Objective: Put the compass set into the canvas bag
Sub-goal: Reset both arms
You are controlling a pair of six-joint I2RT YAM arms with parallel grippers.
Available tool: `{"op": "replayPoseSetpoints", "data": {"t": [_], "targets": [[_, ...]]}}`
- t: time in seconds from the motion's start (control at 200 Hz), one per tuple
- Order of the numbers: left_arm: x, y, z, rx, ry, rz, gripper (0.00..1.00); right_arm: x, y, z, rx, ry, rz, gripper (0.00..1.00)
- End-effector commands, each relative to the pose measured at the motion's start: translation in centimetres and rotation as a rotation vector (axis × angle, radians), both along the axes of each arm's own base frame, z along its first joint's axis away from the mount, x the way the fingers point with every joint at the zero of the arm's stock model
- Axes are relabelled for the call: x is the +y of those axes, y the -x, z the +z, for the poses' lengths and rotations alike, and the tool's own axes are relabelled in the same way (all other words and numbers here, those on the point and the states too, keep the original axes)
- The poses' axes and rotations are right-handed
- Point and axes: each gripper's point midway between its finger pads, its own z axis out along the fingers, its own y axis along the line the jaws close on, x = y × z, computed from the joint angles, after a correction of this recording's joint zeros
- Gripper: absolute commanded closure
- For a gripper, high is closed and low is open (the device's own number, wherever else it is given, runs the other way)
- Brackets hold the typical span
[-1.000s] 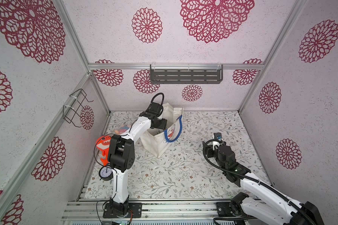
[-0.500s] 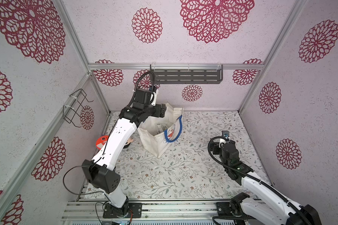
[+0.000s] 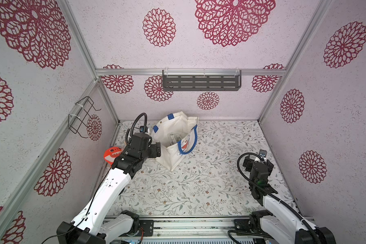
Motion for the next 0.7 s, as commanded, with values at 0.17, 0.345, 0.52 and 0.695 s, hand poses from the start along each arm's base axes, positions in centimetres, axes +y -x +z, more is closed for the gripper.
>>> {"op": "replayPoseSetpoints", "data": {"t": [0.17,0.345,0.52,0.695], "targets": [[5.7,0.5,-4.2,-0.128,-0.014,0.236,0.10,-1.7,-1.7,0.6,-0.166,-0.058,0.013,0.04],[7.9,-0.2,-5.5,-0.193,-0.073,0.257,0.09,-0.6,-3.8,-1.4,-0.143,-0.095,0.106,0.05],[10.3,-2.0,-5.9,-0.248,-0.050,0.238,0.07,1.6,-5.1,-2.6,-0.170,-0.102,0.242,0.06],[10.6,-3.8,-6.5,-0.392,-0.098,0.145,0.08,1.8,-5.7,-3.5,-0.148,-0.105,0.250,0.01]]}}
